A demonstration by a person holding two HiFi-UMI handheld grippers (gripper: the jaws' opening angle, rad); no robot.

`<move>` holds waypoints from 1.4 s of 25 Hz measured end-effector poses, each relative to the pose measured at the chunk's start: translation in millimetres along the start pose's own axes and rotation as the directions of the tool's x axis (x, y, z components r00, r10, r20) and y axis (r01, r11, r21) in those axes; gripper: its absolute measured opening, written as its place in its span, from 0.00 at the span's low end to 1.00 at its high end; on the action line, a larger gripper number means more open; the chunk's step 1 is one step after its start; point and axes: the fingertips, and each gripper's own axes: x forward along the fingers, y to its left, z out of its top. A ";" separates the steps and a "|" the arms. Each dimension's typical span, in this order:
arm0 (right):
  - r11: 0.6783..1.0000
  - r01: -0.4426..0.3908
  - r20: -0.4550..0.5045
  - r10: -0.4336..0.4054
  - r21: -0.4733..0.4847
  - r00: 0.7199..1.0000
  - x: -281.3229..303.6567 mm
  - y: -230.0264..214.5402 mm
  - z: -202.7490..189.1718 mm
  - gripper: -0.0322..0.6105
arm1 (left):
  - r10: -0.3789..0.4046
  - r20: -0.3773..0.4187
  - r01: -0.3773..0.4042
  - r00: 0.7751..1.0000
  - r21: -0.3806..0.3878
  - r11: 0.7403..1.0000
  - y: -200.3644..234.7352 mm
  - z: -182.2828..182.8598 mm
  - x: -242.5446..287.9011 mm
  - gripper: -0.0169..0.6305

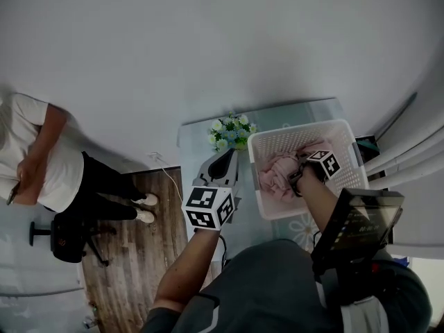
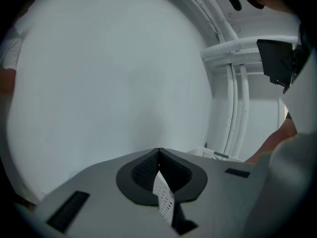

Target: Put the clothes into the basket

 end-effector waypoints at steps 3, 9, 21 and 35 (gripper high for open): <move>1.000 0.019 -0.011 -0.019 -0.011 1.000 0.4 -0.5 2.6 0.57 | 0.002 0.008 -0.002 1.000 -0.005 1.000 -0.9 4.1 -0.8 0.04; 1.000 0.029 -0.044 -0.029 0.004 0.999 0.0 5.6 0.3 0.65 | 0.013 0.002 -0.013 1.000 -0.025 1.000 1.6 1.2 -4.4 0.04; 0.987 -0.120 -0.117 0.131 0.103 0.984 -76.5 43.8 2.6 0.70 | 0.006 0.072 -0.009 0.997 0.036 0.999 -31.7 22.2 -19.4 0.04; 0.841 -0.542 -0.250 0.525 0.001 0.814 -187.4 120.7 -1.7 0.70 | 0.029 0.100 -0.033 0.995 0.039 0.999 -88.8 25.2 -50.6 0.04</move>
